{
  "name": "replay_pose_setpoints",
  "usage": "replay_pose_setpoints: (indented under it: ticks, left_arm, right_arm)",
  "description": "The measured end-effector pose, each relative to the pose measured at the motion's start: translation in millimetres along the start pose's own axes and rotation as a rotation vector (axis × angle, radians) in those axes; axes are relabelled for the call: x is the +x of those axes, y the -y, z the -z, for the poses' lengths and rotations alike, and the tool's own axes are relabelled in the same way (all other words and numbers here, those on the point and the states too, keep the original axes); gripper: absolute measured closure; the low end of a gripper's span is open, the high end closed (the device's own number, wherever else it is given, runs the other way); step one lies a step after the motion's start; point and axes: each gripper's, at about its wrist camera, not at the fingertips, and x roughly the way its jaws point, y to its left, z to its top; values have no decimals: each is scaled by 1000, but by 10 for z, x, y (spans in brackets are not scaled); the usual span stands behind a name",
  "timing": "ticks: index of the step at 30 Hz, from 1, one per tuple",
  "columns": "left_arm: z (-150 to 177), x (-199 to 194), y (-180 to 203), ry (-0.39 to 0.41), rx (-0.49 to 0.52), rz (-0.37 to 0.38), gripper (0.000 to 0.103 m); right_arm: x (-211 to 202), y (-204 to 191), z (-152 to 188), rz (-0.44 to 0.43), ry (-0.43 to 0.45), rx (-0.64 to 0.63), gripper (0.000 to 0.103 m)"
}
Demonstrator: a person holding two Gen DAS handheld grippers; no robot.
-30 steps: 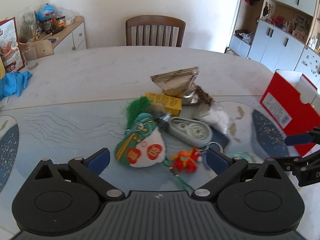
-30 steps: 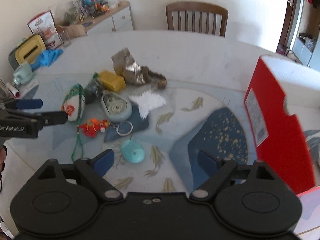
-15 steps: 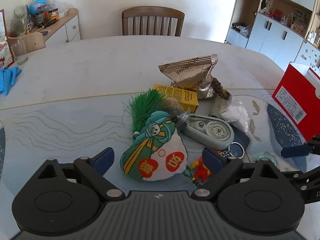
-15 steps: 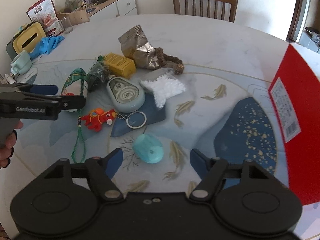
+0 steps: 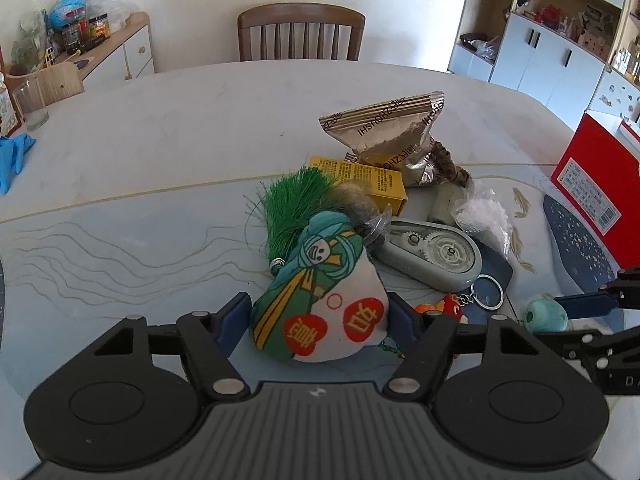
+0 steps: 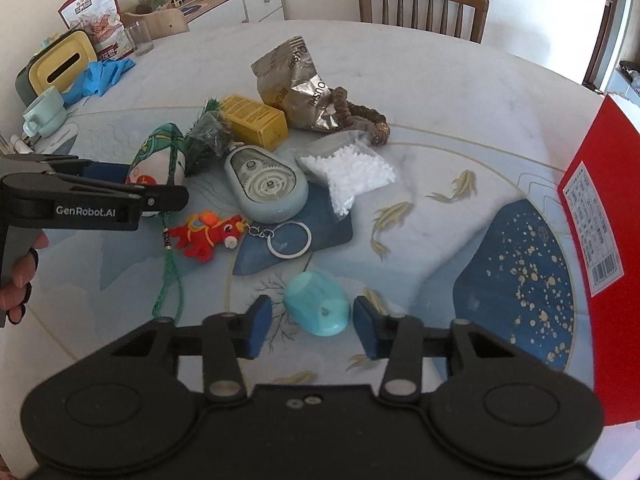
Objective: Organize objects
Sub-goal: 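Grasp the teal egg with the right tool while the left tool grasps the green-tasseled pouch, then carry the teal egg and green pouch with both tools into the red box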
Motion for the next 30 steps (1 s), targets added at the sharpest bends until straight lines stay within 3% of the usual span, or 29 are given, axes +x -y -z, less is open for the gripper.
replay_pose_setpoints:
  ticks: [9,19,30]
  left_arm:
    - [18,-83,33,4,11,-10,36]
    - [-42,-450,171,26,23,-21,36]
    - [-233,-859,466,28,17,54,36]
  right_arm:
    - [-56,-23,35,11,14,-12,68]
    - [-325,6,45,-8,66,2,68]
    - [-829,150,73,-38,132,3,68]
